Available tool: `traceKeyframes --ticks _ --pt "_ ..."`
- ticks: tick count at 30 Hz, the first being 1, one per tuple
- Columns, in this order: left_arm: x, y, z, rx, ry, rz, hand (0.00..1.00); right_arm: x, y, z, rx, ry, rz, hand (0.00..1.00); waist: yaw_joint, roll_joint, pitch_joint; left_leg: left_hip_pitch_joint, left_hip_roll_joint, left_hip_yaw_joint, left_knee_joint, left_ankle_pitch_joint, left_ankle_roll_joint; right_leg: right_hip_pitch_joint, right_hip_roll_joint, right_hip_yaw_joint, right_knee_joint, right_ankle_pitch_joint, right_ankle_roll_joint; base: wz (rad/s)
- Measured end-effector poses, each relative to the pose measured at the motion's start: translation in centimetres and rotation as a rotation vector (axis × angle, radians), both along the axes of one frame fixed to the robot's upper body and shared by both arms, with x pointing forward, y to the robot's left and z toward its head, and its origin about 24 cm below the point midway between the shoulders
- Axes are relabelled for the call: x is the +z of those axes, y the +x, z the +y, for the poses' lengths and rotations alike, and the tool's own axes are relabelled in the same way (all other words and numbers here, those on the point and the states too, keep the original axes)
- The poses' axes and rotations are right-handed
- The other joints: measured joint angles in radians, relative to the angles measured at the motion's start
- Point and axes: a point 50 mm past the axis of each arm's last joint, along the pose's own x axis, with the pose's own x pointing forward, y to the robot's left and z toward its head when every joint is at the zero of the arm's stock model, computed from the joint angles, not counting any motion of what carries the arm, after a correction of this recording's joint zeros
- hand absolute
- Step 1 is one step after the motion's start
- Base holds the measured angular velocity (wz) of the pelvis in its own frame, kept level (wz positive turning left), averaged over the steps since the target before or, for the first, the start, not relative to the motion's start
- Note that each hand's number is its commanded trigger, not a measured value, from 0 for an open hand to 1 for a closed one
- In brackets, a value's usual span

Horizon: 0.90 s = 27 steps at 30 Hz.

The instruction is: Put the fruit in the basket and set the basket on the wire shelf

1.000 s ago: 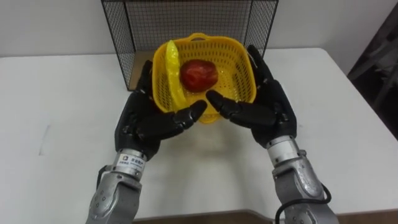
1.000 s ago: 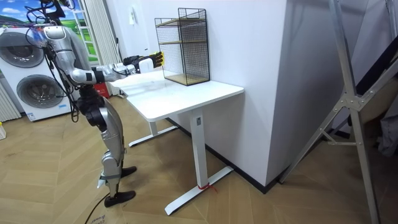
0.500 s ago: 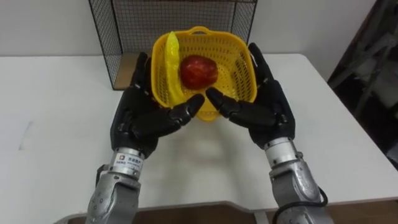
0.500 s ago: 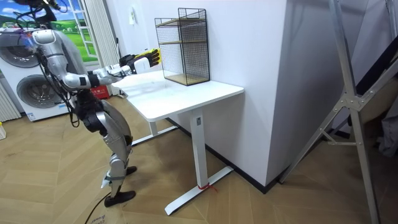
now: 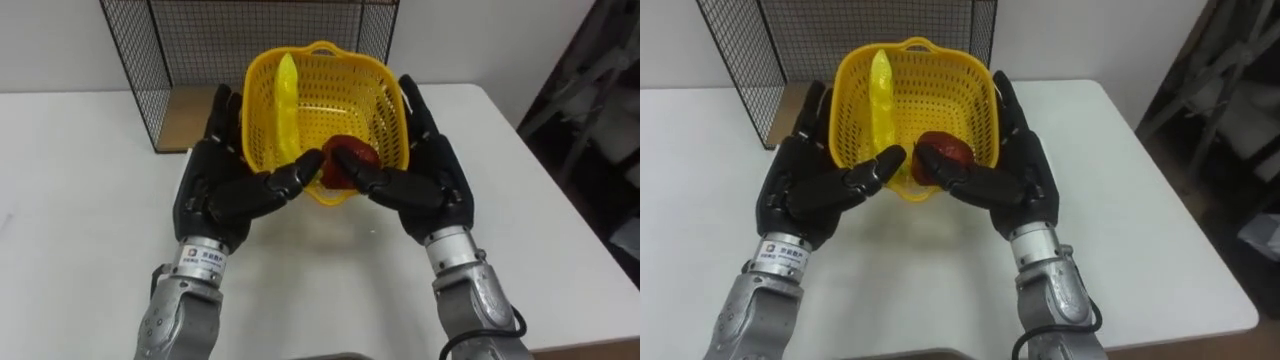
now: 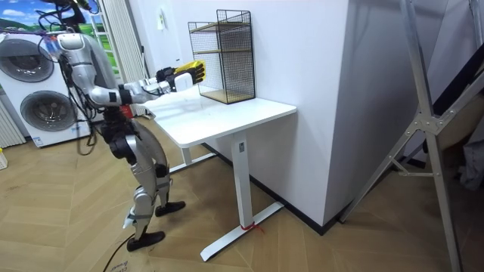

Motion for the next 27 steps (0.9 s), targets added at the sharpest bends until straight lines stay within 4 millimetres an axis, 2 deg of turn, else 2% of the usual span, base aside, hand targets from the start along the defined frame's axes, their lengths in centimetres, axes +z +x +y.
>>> traceKeyframes --ticks 2,5,7,10,17,20,22,23,24,25,26,27 --pt "0.0 0.0 0.0 0.003 -0.001 -0.005 0.0 0.0 0.0 0.0 0.0 0.001 0.0 0.0 0.002 0.002 0.0003 0.002 -0.013 0.003 -0.013 0.0 0.001 0.0 -0.007 0.0 -0.009 -0.003 0.002 0.05" --pt "0.1 0.0 0.0 0.004 0.0 -0.007 0.0 0.1 0.1 0.1 0.001 0.003 -0.004 0.0 0.001 -0.004 0.0001 -0.002 -0.018 -0.001 -0.012 -0.005 0.005 0.0 -0.017 -0.006 -0.01 -0.012 0.005 0.08" --pt "0.2 0.0 0.0 0.005 0.007 -0.014 0.0 0.1 0.1 0.1 0.002 -0.001 -0.007 0.0 0.0 -0.015 0.0012 -0.008 -0.029 0.002 -0.003 -0.006 0.006 0.0 -0.022 -0.004 -0.01 -0.015 0.006 0.0" --pt "0.2 0.0 0.0 0.005 0.006 -0.016 0.0 0.2 0.1 0.1 0.003 -0.003 -0.009 0.0 -0.001 -0.034 0.0007 -0.015 -0.03 0.003 0.007 -0.009 0.008 0.0 -0.025 -0.004 -0.01 -0.018 0.007 0.02" --pt "0.2 0.0 0.0 0.005 0.004 -0.016 0.0 1.2 0.1 0.0 0.008 0.001 -0.051 0.0 -0.004 -0.028 -0.0008 -0.018 -0.035 0.013 0.035 -0.043 0.023 0.01 -0.034 -0.01 -0.004 -0.036 0.021 0.03" --pt "0.2 0.0 -0.1 0.002 0.002 -0.015 0.0 1.2 0.1 -0.1 0.007 -0.003 -0.055 0.0 -0.001 -0.028 -0.0019 -0.016 -0.054 0.019 0.059 -0.076 0.044 0.015 -0.06 -0.017 0.036 -0.069 0.042 0.1" --pt "0.2 -0.1 -0.2 -0.001 -0.006 -0.013 0.0 1.3 0.1 -0.2 0.006 -0.009 -0.058 0.0 0.003 -0.028 -0.0065 -0.007 -0.082 0.026 0.065 -0.093 0.06 0.011 -0.089 -0.015 0.085 -0.088 0.065 0.0" --pt "0.1 -0.1 -0.1 0.001 -0.004 -0.012 0.0 1.3 0.0 -0.2 0.008 -0.01 -0.06 0.0 0.004 -0.024 -0.0079 -0.003 -0.097 0.03 0.068 -0.104 0.077 -0.006 -0.106 -0.023 0.15 -0.093 0.076 0.0" --pt "0.1 -0.1 -0.1 0.007 -0.003 -0.007 0.0 1.2 0.0 -0.1 0.011 -0.009 -0.057 0.0 0.005 -0.022 -0.0049 0.008 -0.109 0.04 0.071 -0.103 0.091 -0.048 -0.131 -0.032 0.266 -0.082 0.091 0.0" --pt "0.0 -0.2 0.0 0.011 -0.004 0.0 0.0 1.2 0.0 -0.1 0.012 -0.01 -0.056 0.0 0.004 -0.028 -0.0012 0.025 -0.122 0.046 0.071 -0.108 0.104 -0.087 -0.157 -0.026 0.375 -0.051 0.102 0.03" --pt "-0.1 -0.2 0.0 0.011 -0.004 0.001 0.0 1.2 0.0 -0.1 0.013 -0.011 -0.056 0.0 0.004 -0.03 0.0 0.033 -0.126 0.046 0.072 -0.113 0.111 -0.105 -0.162 -0.019 0.422 -0.029 0.103 0.05" --pt "-0.1 -0.2 0.0 0.013 -0.003 0.002 0.0 1.2 0.0 0.0 0.014 -0.01 -0.056 0.0 0.003 -0.026 0.0021 0.049 -0.129 0.042 0.072 -0.12 0.118 -0.132 -0.164 -0.006 0.485 0.018 0.106 0.11"
